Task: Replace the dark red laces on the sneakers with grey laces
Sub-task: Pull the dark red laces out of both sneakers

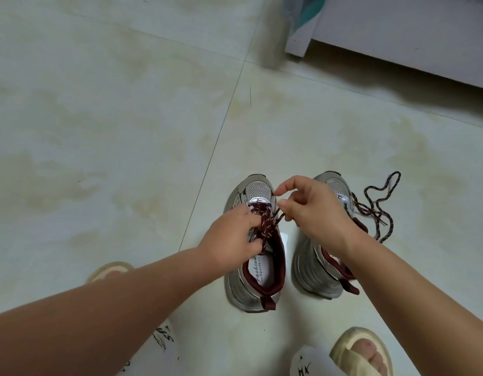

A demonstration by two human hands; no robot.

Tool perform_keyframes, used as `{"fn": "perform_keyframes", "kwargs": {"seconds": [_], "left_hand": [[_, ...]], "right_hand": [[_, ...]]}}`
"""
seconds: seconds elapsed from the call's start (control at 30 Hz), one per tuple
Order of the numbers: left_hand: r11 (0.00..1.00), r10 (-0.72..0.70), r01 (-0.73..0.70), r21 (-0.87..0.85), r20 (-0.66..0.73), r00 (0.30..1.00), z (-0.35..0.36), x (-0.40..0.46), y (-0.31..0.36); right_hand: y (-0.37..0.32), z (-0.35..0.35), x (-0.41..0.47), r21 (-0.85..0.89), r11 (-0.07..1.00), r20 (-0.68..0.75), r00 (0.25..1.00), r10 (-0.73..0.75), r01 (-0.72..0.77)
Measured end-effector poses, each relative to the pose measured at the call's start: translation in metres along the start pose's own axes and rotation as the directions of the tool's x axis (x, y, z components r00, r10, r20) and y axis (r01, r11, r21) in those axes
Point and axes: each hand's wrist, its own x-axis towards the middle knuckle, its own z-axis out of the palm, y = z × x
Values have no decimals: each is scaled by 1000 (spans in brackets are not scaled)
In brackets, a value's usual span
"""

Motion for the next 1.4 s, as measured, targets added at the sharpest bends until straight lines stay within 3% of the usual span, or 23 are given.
{"fn": "perform_keyframes", "kwargs": {"seconds": [0.3,0.43,0.5,0.6,0.67,0.83,0.97,1.07,1.17,1.23,1.33,1.4], "left_hand": [[995,-12,15,-96,32,999,-5,3,0],[976,-11,-8,-220,-84,996,-10,9,20],[966,-44,7,-257,-137,990,-13,19,27],[893,-172,98,-440,-131,976,-22,32,27],[871,-184,116,-477,-98,978,-26,33,23],[921,-83,92,-378,40,996,-18,17,23],[983,2,0,-181,10,1000,-13,17,17],[994,66,-65,-85,6,998,-9,18,10],[991,131,-131,-8,7,991,-5,15,6],[990,143,-142,10,-6,990,-3,16,3],[992,124,-123,15,-14,992,-2,18,2],[993,116,-116,6,-8,993,-3,20,2]], "right_hand": [[3,-8,2,231,967,-80,989,128,-106],[4,-7,2,102,985,33,990,136,-139],[6,-8,2,35,991,23,992,125,-126],[14,-9,3,-154,982,-30,994,108,-111],[18,-9,0,-237,965,-19,994,109,-111],[20,-10,-7,-533,843,75,996,-38,72],[19,-11,-11,-603,767,194,972,-129,222],[21,-9,-12,-675,677,190,956,-225,294],[19,-8,-10,-612,748,68,959,-274,257],[11,-12,-9,-460,875,-58,978,-201,153],[-10,-27,-5,-65,998,-203,979,-10,-3],[-21,-40,1,292,957,-279,956,91,-6]]}}
